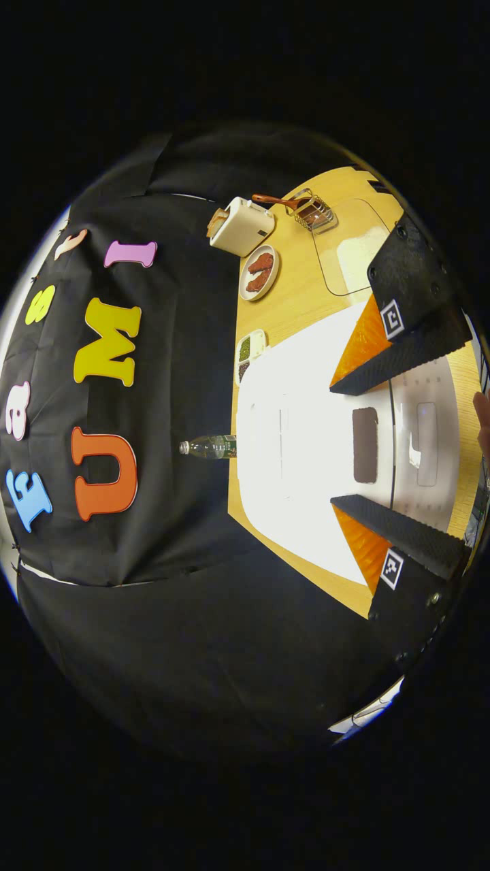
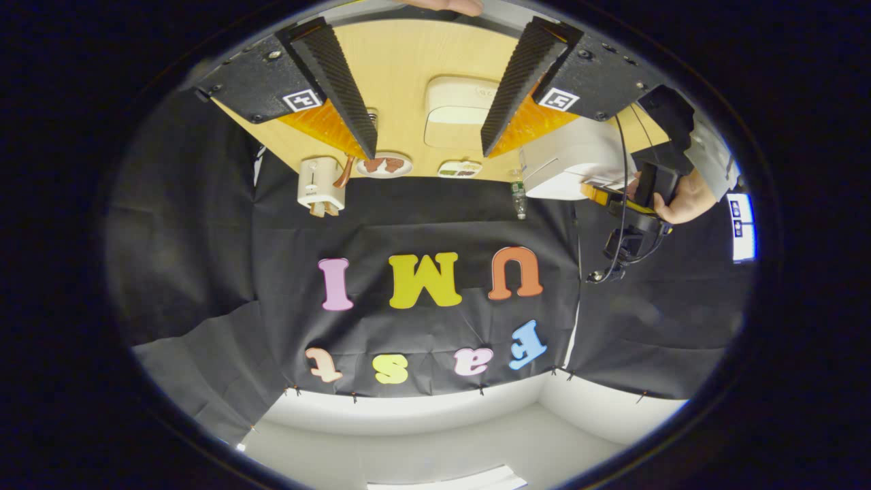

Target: Close the left gripper, press the button to open the rice cooker; take a wooden spoon from the chopstick holder with the right hand, scoop a spoonful of rice and pour it into the rice cooker, then put the wooden spoon back into the chopstick holder.

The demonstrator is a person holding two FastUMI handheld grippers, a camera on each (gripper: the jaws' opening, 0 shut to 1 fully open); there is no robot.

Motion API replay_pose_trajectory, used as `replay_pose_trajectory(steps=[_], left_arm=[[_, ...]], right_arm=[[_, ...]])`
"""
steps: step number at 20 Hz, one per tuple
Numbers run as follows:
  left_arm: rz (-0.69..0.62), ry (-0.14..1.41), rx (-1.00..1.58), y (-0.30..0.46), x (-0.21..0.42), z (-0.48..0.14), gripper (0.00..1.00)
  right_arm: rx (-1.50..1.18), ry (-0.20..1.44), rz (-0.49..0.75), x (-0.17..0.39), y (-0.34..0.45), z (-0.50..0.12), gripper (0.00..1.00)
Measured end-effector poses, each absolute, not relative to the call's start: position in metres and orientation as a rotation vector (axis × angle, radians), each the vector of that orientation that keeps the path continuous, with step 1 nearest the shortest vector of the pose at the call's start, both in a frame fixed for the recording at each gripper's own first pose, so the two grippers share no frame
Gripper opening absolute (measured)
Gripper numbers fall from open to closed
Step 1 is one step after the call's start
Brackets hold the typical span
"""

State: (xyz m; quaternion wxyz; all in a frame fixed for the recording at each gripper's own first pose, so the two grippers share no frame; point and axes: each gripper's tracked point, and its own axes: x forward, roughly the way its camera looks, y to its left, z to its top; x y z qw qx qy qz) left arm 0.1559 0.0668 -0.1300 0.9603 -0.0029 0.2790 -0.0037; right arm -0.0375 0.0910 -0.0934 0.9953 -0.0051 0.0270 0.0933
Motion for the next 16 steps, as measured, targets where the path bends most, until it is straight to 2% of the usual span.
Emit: replay_pose_trajectory(steps=[1,14,15,16], left_arm=[[-0.009,0.558,-0.006,0.067,0.155,-0.129,0.96],[0.031,0.443,-0.057,0.074,0.159,-0.132,0.98],[0.034,0.421,-0.031,0.074,0.16,-0.132,0.98],[0.037,0.406,-0.01,0.075,0.16,-0.132,0.97]], right_arm=[[-0.018,0.053,0.192,-0.037,0.094,-0.094,1.0],[-0.002,0.102,0.184,-0.036,0.101,-0.107,1.0],[-0.002,0.106,0.185,-0.035,0.102,-0.108,0.96],[-0.004,0.11,0.184,-0.035,0.101,-0.108,1.0]])
